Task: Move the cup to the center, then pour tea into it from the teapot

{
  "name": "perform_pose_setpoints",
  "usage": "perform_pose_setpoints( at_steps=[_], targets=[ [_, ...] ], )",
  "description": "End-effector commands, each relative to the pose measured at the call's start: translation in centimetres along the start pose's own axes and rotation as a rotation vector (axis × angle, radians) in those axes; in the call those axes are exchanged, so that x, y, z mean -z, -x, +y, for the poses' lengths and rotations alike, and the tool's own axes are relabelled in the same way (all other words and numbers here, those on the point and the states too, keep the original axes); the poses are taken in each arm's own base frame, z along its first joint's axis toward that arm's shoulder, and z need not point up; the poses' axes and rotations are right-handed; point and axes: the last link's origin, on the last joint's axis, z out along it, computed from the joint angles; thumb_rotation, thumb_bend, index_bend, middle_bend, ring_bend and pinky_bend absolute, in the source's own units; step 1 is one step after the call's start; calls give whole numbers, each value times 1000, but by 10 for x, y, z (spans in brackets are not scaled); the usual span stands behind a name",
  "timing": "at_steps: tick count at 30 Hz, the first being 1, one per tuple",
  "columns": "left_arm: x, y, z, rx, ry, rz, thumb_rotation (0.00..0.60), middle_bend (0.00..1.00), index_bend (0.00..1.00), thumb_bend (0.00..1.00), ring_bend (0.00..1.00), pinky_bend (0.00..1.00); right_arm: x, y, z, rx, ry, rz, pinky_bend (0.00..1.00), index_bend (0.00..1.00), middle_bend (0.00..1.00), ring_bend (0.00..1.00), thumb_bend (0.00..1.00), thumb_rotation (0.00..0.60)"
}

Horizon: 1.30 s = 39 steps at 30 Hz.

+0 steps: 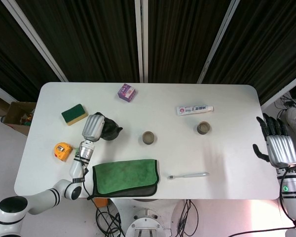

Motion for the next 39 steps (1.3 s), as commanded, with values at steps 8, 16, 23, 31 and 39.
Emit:
perform_pose_setpoints(
  at_steps=[8,16,23,31,39],
  targets=[
    [3,14,-7,-13,12,-10,534,1000,1000,347,1000,460,1,0,-1,1,4,-1,0,0,0,0,330,600],
    [2,19,-10,-6,10,-11,484,1000,1000,339,1000,459,1,-2,-2,6,1,3,0,0,0,0,329,600],
    [3,22,-15,-43,13,-11,486,1000,1000,339,998,459,1,-2,-3,8,0,0,0,0,0,0,329,600],
    [3,26,-18,-66,20,-14,482,1000,1000,339,997,457,0,-2,-4,11,-2,-1,0,0,0,0,329,600],
    [5,28,-20,-60,12,-22,482,1000,1000,314,996,456,0,-2,-4,11,0,-2,0,0,0,0,329,600]
  ],
)
